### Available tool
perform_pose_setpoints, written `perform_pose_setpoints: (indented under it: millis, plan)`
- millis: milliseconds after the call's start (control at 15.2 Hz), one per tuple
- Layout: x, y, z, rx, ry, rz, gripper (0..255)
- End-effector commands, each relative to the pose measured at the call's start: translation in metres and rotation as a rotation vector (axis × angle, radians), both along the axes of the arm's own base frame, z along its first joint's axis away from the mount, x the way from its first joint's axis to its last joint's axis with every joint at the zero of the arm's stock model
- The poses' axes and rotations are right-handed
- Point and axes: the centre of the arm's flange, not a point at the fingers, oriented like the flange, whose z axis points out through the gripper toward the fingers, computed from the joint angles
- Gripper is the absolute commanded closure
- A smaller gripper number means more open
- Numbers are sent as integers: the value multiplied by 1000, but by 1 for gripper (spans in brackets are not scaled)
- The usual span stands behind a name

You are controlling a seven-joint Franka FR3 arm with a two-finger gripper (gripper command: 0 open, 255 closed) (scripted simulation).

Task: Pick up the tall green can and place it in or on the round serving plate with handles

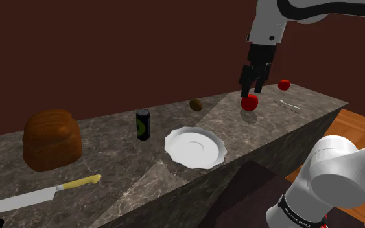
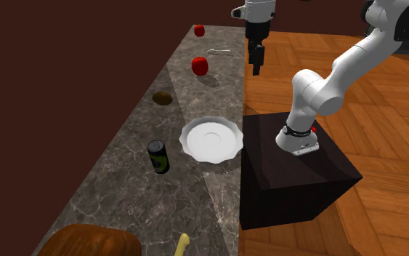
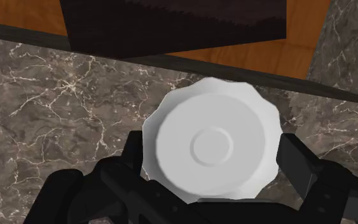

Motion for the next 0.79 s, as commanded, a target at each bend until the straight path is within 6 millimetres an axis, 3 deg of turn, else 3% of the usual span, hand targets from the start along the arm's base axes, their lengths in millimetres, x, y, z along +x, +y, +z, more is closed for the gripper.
perform_pose_setpoints:
  millis: [0,726]
  plan:
    - [0,0,0,0,0,0,0]
    - [114,64,-55,-17,-28,-39,0]
